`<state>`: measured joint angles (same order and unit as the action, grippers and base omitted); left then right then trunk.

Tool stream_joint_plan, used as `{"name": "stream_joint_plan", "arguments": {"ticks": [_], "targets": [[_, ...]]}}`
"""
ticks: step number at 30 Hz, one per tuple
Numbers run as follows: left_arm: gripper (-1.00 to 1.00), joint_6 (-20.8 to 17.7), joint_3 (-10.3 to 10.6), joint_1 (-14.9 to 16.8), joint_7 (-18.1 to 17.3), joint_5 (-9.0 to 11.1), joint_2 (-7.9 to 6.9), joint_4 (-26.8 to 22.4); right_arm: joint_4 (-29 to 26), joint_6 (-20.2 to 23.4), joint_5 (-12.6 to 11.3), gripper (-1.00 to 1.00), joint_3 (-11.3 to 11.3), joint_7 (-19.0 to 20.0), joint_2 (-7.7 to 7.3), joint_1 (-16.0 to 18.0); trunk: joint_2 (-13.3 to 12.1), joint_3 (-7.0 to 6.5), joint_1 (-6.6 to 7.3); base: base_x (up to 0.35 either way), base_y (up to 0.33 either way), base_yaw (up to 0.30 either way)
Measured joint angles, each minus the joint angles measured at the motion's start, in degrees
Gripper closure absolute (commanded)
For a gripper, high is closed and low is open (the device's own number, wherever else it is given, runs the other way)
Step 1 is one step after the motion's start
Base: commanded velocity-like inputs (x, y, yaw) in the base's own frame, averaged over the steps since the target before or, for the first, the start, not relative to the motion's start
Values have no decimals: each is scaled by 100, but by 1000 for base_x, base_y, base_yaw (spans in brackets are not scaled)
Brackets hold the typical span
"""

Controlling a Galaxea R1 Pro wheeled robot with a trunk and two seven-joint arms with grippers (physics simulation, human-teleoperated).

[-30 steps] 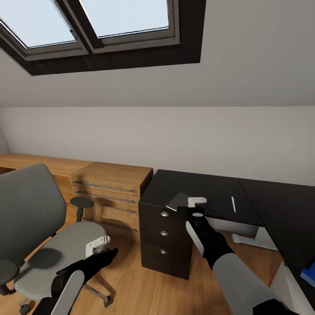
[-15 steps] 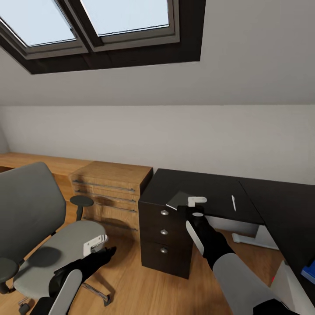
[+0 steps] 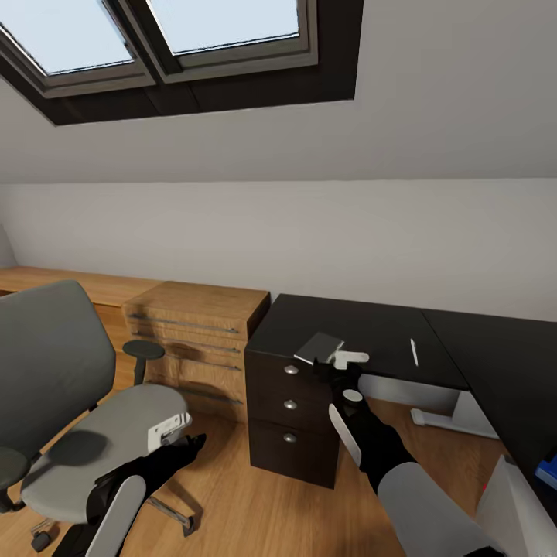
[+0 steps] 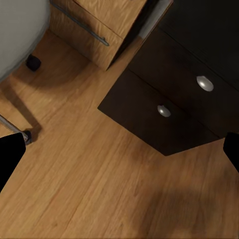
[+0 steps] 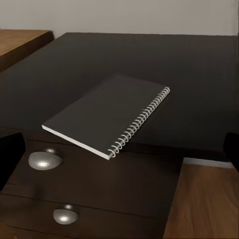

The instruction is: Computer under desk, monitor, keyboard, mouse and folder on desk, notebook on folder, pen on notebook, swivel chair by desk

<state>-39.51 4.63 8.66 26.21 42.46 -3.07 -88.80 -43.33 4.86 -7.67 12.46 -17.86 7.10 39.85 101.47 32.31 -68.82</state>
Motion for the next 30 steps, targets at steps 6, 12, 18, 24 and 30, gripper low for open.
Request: {"name": "stream_joint_plan", "arguments": {"ticks": [6,12,18,24,30], "targets": [[-100,0,1,0,0,1,3,-13,1,-545,-7,-100,-5,-16,-2,-49,241,108,-132,0,0,0],[-100,0,1,0,0,1,4,-16,-6,-759,-137,-100,-14,-23,-8,-65,482,216,-264,0,0,0],[-100,0,1,0,0,0,4,-17,-15,-820,-442,-100,-31,-25,-16,-70,722,323,-396,0,0,0],[-100,0,1,0,0,-2,4,-17,-19,-832,-765,-100,-104,-20,-25,-71,963,431,-527,0,0,0],[-100,0,8,0,0,-7,4,-17,-19,-835,-1278,-100,-213,-14,-67,-71,1204,539,-659,0,0,0]]}}
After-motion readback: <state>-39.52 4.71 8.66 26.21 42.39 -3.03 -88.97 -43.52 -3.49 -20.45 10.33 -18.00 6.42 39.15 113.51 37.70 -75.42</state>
